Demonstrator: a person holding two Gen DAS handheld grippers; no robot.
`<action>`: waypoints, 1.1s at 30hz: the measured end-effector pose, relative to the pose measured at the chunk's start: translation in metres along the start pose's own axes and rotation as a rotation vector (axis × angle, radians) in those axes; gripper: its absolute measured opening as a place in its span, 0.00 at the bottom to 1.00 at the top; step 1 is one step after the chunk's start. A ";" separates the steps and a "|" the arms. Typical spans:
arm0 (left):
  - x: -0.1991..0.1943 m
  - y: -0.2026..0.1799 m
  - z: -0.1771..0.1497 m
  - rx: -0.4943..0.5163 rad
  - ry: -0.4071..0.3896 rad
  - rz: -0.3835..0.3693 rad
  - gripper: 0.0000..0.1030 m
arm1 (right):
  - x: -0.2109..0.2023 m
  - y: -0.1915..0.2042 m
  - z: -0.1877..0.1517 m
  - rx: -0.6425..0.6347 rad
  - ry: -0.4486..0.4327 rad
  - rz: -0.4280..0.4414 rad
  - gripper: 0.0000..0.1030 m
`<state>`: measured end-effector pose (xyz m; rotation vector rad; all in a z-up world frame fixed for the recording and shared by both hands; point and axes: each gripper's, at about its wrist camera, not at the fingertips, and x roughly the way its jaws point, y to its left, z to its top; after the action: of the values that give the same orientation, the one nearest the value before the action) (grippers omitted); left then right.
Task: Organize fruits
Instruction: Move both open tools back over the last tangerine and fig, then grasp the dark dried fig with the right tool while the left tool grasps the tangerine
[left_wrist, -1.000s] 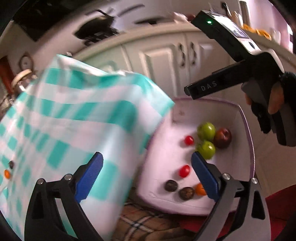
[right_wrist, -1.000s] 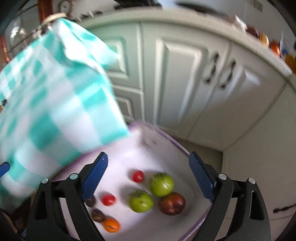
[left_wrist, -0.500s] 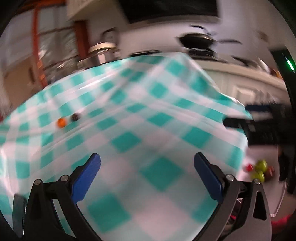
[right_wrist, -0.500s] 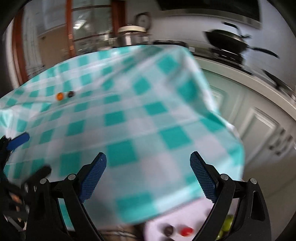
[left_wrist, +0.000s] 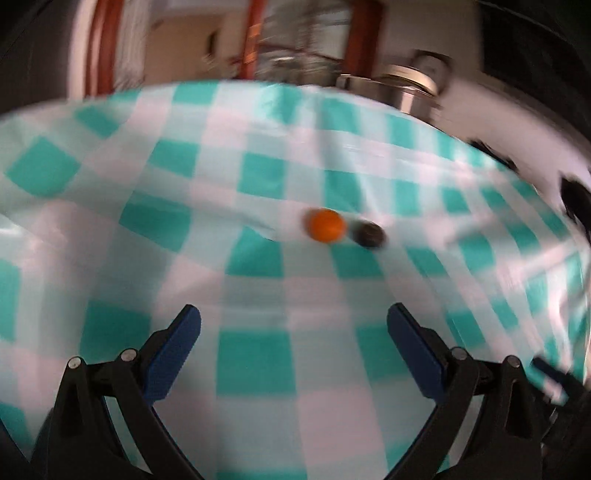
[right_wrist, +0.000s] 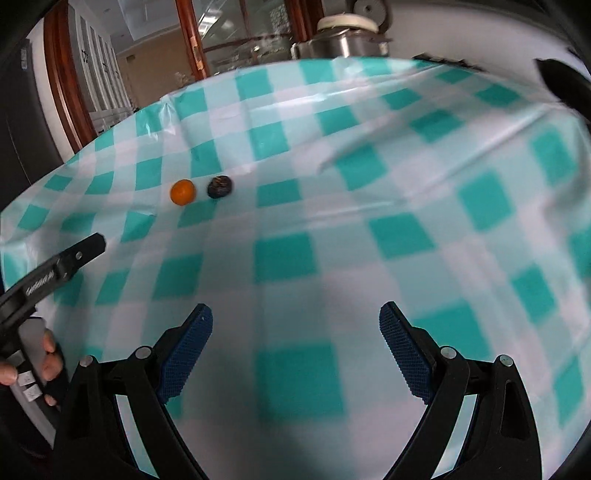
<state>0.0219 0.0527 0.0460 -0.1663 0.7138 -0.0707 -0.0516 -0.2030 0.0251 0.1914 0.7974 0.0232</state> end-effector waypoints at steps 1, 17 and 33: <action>0.008 0.007 0.005 -0.033 0.003 -0.006 0.98 | 0.010 0.005 0.006 0.000 0.011 0.008 0.87; 0.025 0.013 0.007 -0.023 -0.032 -0.090 0.98 | 0.147 0.073 0.102 -0.146 0.090 0.002 0.71; 0.026 0.015 0.002 -0.034 -0.022 -0.108 0.98 | 0.169 0.085 0.118 -0.169 0.101 0.031 0.39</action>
<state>0.0430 0.0643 0.0285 -0.2379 0.6842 -0.1597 0.1546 -0.1226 0.0012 0.0427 0.8889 0.1294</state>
